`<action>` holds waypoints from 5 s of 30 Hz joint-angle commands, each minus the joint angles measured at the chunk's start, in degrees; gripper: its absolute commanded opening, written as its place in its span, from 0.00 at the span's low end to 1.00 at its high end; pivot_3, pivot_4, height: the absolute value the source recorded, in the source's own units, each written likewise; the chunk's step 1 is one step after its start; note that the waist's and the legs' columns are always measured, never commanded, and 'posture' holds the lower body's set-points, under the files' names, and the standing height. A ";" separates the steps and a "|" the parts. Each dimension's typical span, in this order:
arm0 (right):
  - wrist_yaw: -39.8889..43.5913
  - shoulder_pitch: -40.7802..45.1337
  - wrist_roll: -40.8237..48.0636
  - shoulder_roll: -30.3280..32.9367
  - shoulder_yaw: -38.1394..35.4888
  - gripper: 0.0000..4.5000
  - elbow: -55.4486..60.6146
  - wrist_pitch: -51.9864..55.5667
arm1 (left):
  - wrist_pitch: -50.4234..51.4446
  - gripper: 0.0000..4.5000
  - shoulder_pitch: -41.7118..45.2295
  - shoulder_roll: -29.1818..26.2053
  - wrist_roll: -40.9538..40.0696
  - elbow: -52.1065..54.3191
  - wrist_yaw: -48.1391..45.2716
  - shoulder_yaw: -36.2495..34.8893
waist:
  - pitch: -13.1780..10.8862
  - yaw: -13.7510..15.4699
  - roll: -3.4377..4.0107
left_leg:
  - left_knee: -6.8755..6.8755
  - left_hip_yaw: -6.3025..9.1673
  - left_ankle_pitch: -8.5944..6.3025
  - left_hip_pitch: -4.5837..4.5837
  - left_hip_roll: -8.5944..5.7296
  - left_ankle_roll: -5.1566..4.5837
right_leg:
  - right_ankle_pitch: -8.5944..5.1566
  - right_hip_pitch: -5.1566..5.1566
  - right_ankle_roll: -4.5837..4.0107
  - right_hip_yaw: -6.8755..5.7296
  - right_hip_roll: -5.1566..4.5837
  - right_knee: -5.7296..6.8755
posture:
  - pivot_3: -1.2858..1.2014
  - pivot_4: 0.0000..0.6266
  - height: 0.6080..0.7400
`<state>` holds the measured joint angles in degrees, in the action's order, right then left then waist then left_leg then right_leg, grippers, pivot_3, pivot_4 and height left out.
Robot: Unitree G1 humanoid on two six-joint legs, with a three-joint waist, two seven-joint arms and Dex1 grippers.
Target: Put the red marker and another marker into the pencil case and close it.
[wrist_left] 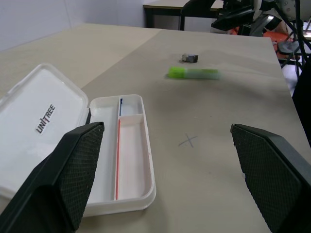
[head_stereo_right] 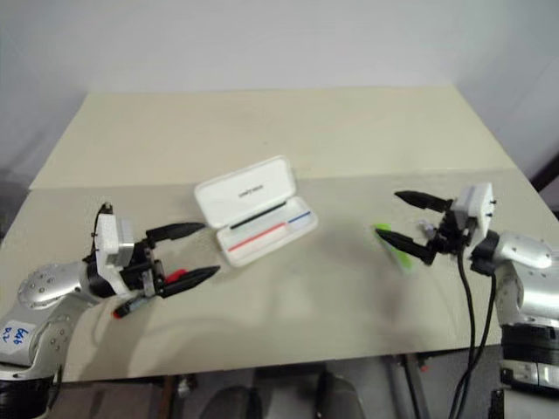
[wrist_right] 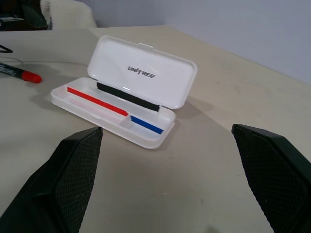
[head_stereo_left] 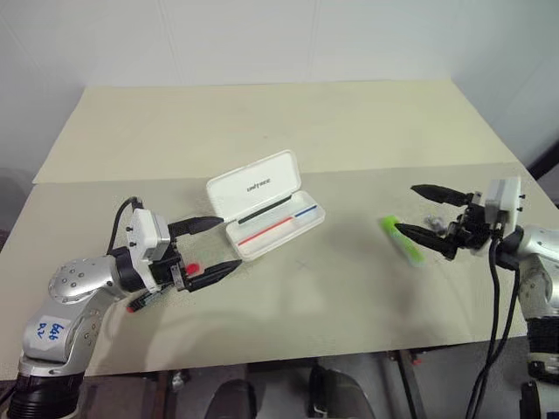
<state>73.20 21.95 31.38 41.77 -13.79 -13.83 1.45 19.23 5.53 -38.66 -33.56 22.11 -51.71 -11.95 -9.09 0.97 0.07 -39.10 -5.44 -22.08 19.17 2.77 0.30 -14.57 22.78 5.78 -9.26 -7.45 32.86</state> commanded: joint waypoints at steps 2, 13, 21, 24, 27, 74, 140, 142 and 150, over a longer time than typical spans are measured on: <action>-0.40 -1.08 0.95 -2.01 1.13 1.00 4.59 1.51 | -1.39 0.99 0.07 0.53 -0.47 0.87 -0.04 -0.53 | 0.00 0.27 0.00 | -0.01 -0.03 0.00 0.00 -0.01 0.00 | 0.00 0.00 0.00 0.00 0.00 -0.01 | 0.52 0.24 1.00; 0.05 -0.15 1.24 -2.00 1.92 1.00 6.85 5.21 | -3.84 0.99 0.78 1.34 2.18 -2.62 -1.74 2.09 | -0.01 0.23 0.02 | -0.01 -0.07 0.00 -0.03 -0.02 0.00 | 0.00 0.00 0.00 0.00 0.04 -0.02 | 0.52 0.24 1.00; 1.89 2.12 1.04 -2.67 3.09 1.00 6.15 4.96 | -3.23 0.48 4.03 2.05 6.17 -3.57 0.75 5.28 | 0.00 0.45 0.00 | -0.02 -0.06 0.00 -0.03 -0.01 0.01 | 0.00 0.00 0.00 0.00 0.03 0.01 | 0.52 0.24 1.00; 2.11 2.22 1.63 -2.78 3.79 1.00 7.58 5.55 | -1.62 0.39 6.65 2.71 7.03 -4.23 1.55 7.66 | 0.00 0.49 0.00 | -0.02 -0.03 0.00 0.01 -0.03 0.00 | 0.00 0.00 0.01 -0.02 0.01 0.02 | 0.52 0.24 1.00; 3.09 2.64 2.42 -2.60 4.77 1.00 9.19 6.99 | -0.79 0.39 8.85 2.89 8.16 -5.58 1.54 9.88 | 0.00 0.33 0.00 | -0.02 -0.07 0.00 0.00 -0.04 0.00 | 0.01 0.00 0.02 -0.02 0.02 0.01 | 0.52 0.24 1.00; 7.01 6.85 4.42 -1.18 7.62 1.00 17.43 12.18 | 18.24 0.01 25.43 2.24 27.97 -17.22 -0.97 30.87 | 0.08 0.45 -0.12 | -0.12 -0.11 0.02 -0.09 -0.02 0.01 | 0.01 -0.02 0.02 0.03 0.05 0.10 | 0.52 0.24 1.00; 13.73 8.76 2.16 0.53 9.81 1.00 7.93 11.70 | 19.49 0.93 18.03 4.67 18.03 2.39 -5.02 24.15 | 0.12 0.71 -0.19 | -0.38 0.00 0.02 0.06 -0.03 -0.01 | 0.01 -0.05 0.03 0.01 0.02 0.10 | 0.52 0.24 1.00; 13.91 9.62 1.81 -0.02 10.30 1.00 6.98 11.45 | 16.29 0.93 15.91 3.95 17.93 2.28 -4.53 21.92 | 0.12 0.40 -0.19 | -0.39 -0.03 0.02 0.04 -0.05 -0.01 | 0.01 -0.06 0.03 0.04 0.01 0.10 | 0.52 0.24 1.00; 14.44 12.01 1.44 -1.08 10.95 1.00 5.05 10.72 | 9.68 0.93 9.63 4.22 17.29 -4.39 -3.10 18.19 | 0.12 0.44 -0.19 | -0.41 -0.02 0.02 0.03 -0.02 -0.01 | 0.01 -0.06 0.02 0.03 0.01 0.13 | 0.52 0.24 1.00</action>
<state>86.18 33.02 32.59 40.63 -2.43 -9.32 12.84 30.98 15.76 -34.78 -15.51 18.44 -54.94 7.26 -8.98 1.40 -0.11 -39.50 -5.46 -22.06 19.20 2.75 0.29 -14.55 22.71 5.80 -9.23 -7.44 32.98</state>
